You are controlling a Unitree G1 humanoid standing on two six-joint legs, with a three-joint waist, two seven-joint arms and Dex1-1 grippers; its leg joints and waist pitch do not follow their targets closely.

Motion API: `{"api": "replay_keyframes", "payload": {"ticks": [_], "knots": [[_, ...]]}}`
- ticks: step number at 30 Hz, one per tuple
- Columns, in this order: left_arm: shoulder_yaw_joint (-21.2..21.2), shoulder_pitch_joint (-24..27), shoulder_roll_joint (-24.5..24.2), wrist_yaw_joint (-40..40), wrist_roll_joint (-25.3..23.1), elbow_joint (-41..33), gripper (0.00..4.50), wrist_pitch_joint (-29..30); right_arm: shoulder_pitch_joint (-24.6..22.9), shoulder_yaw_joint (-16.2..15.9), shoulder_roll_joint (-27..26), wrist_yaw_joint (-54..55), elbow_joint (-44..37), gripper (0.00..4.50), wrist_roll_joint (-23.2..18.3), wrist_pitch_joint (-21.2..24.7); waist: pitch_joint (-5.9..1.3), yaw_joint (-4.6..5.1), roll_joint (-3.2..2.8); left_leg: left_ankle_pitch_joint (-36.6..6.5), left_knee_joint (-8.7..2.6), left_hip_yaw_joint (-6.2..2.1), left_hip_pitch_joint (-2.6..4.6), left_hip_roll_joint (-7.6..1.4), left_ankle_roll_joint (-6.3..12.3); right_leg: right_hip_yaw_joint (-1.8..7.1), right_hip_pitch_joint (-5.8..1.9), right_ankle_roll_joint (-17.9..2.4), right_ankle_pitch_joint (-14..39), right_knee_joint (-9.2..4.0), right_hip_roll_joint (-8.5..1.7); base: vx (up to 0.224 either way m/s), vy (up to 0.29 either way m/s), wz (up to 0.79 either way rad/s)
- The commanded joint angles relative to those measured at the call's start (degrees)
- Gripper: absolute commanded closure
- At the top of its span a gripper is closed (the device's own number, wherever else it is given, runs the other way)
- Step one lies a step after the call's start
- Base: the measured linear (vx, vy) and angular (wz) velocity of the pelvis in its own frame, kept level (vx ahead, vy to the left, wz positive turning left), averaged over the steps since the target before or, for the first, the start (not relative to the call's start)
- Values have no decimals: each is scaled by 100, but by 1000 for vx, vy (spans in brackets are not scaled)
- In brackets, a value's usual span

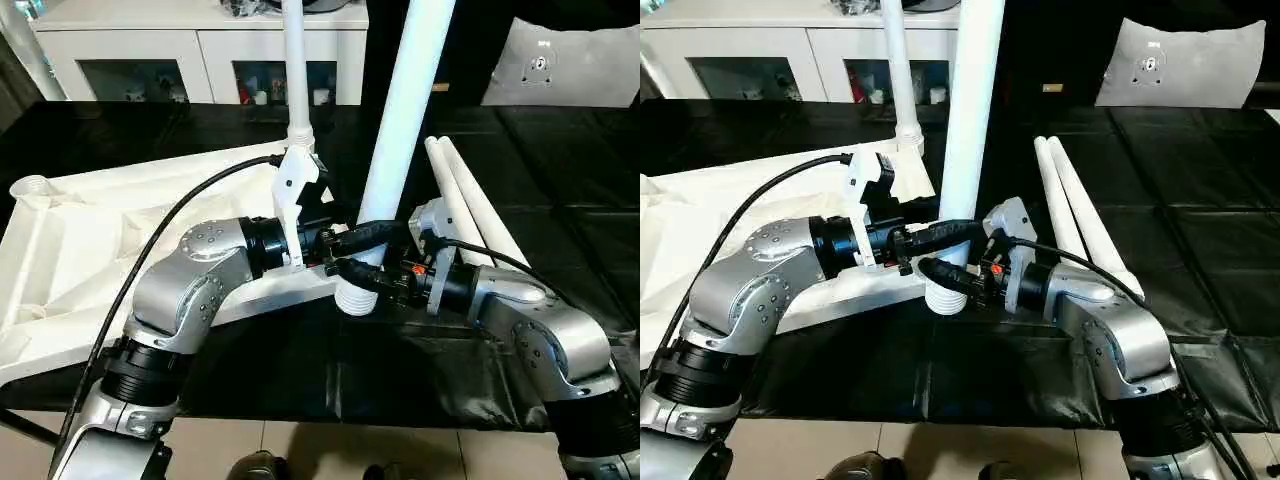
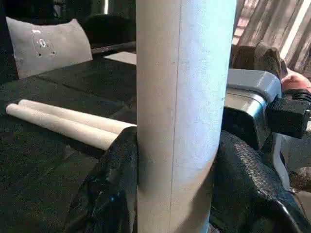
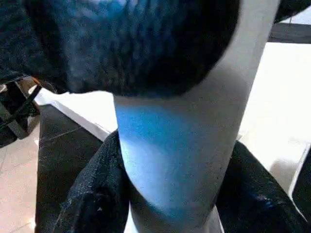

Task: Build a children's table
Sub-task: Insert table leg to table base

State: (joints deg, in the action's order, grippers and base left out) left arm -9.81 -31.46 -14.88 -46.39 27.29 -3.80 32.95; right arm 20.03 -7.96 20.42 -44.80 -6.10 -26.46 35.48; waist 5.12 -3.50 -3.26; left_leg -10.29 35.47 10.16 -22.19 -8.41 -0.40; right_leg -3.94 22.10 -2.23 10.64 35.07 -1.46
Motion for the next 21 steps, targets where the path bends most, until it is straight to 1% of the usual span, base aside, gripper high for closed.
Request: {"api": "replay_keyframes", "payload": {"ticks": [1, 2, 3, 5, 7, 8, 9, 10, 11, 13, 15, 19, 21], "knots": [[67, -59, 52, -3, 185, -194, 263, 157, 78, 10, -24, 90, 111, 259, 31, 8, -522, -20, 69, -699, -328, -223, 89, -447, 301, 346, -271, -735, 1883, -523, -694, 0, 0, 0], [162, -73, 95, 9, 339, -219, 263, 276, 91, 42, -55, 172, 169, 259, 60, 14, -523, -13, 57, -714, -324, -217, 94, -448, 285, 346, -269, -757, 1866, -514, -692, 0, 0, 0], [194, -79, 108, 9, 385, -228, 228, 299, 96, 53, -64, 201, 191, 259, 74, 15, -522, -17, 58, -718, -323, -221, 92, -442, 285, 341, -267, -765, 1876, -520, -692, 0, 0, 0], [296, -106, 176, 75, 472, -238, 193, 309, 85, 89, -83, 174, 210, 259, 25, 24, -527, -18, 63, -729, -323, -221, 94, -443, 288, 344, -268, -773, 1872, -524, -688, 0, 0, 0], [360, -114, 216, 82, 565, -270, 183, 327, 61, 77, -86, 175, 190, 259, 34, 27, -524, -22, 55, -734, -323, -221, 92, -444, 290, 345, -271, -774, 1875, -530, -695, 0, 0, 0], [416, -103, 275, 84, 674, -326, 170, 325, 38, 62, -100, 177, 170, 259, 46, 11, -521, -26, 55, -746, -323, -220, 101, -445, 291, 347, -260, -773, 1872, -532, -687, 0, 0, 0], [416, -103, 275, 84, 674, -326, 158, 325, 38, 62, -100, 177, 170, 259, 46, 11, -524, -29, 56, -752, -320, -217, 101, -445, 287, 345, -264, -779, 1877, -529, -692, 0, 0, 0], [526, -81, 408, 125, 925, -439, 149, 432, 7, 44, -128, 190, 149, 259, 84, -67, -524, -27, 58, -747, -329, -226, 90, -453, 280, 344, -276, -793, 1851, -520, -695, 0, 0, 0], [579, -67, 482, 141, 1043, -510, 144, 484, -5, 30, -148, 202, 150, 259, 124, -148, -524, -29, 56, -750, -319, -220, 85, -450, 263, 339, -277, -833, 1830, -517, -705, 0, 0, 0], [640, -42, 601, 206, 1202, -614, 125, 591, -15, 38, -218, 262, 155, 259, 153, -242, -523, -29, 73, -744, -316, -217, 82, -452, 275, 345, -277, -852, 1818, -514, -709, 0, 0, 0], [620, -29, 635, 252, 1192, -659, 108, 608, -10, 43, -260, 354, 155, 259, 197, -245, -514, -19, 73, -727, -325, -220, 75, -444, 315, 340, -273, -813, 1869, -525, -686, 0, 0, 0], [576, 24, 813, 421, 1173, -614, 72, 587, 29, -72, -278, 373, 211, 259, 302, -239, -508, -9, 76, -828, -324, -219, 97, -439, 272, 339, -266, -679, 2117, -561, -685, 0, 0, 0], [523, 27, 867, 502, 1115, -579, 62, 582, 43, -83, -301, 359, 223, 259, 306, -289, -504, -9, 73, -860, -326, -220, 95, -437, 267, 339, -265, -662, 2175, -573, -688, 0, 0, 0]]}}
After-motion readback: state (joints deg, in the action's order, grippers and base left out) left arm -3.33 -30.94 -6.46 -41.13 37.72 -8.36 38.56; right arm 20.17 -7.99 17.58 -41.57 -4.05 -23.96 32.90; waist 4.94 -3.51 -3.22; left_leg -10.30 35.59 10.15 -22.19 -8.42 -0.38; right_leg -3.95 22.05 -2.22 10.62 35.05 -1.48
